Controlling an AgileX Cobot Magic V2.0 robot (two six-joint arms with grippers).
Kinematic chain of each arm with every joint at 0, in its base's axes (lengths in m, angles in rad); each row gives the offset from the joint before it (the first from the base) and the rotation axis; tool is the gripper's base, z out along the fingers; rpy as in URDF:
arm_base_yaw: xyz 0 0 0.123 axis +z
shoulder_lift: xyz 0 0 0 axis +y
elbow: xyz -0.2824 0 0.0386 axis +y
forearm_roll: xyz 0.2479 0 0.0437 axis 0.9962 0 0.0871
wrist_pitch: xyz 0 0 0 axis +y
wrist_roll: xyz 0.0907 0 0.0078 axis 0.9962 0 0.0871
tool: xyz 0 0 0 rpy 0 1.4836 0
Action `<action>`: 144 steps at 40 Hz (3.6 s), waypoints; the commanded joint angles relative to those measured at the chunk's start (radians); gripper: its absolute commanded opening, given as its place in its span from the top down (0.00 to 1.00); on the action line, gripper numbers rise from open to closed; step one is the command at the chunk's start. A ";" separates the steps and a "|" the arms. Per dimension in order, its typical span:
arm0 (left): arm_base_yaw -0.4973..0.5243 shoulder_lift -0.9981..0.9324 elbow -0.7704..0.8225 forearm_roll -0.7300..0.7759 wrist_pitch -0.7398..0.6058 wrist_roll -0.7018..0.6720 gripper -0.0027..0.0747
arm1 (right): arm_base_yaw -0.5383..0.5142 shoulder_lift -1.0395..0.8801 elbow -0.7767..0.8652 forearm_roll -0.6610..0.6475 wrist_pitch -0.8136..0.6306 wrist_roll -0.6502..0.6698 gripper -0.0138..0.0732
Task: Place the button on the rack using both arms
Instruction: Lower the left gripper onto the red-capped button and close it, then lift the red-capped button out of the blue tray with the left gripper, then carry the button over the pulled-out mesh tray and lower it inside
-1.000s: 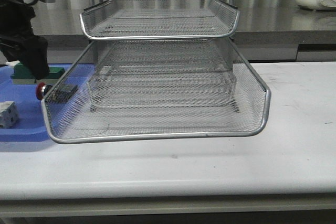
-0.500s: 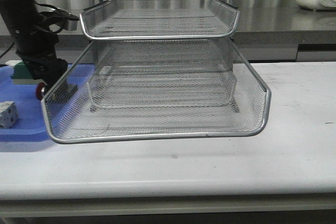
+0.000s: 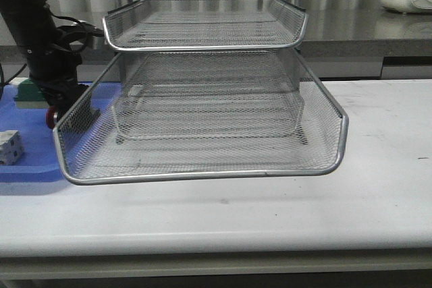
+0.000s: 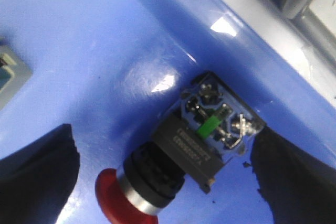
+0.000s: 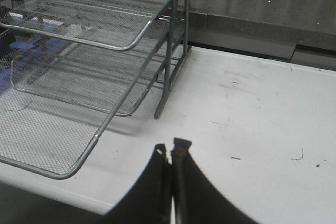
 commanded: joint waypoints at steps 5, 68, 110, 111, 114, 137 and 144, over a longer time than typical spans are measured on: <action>0.003 -0.041 -0.026 -0.049 -0.035 0.028 0.15 | 0.000 0.008 -0.025 0.007 -0.081 0.003 0.91; 0.127 -0.090 -0.294 0.000 0.288 -0.253 0.74 | 0.000 0.008 -0.025 0.007 -0.081 0.003 0.91; -0.311 -0.649 0.210 -0.057 0.281 -0.347 0.74 | 0.000 0.008 -0.025 0.007 -0.081 0.003 0.91; -0.331 -0.645 0.210 -0.057 0.274 -0.347 0.74 | 0.000 0.008 -0.025 0.007 -0.081 0.003 0.91; -0.397 -0.631 0.210 -0.059 0.251 -0.347 0.74 | 0.000 0.008 -0.025 0.007 -0.081 0.003 0.91; -0.536 -0.406 0.213 -0.059 0.120 -0.347 0.74 | 0.000 0.008 -0.025 0.007 -0.081 0.003 0.91; -0.538 -0.370 0.213 -0.061 0.118 -0.347 0.73 | 0.000 0.008 -0.025 0.007 -0.081 0.003 0.91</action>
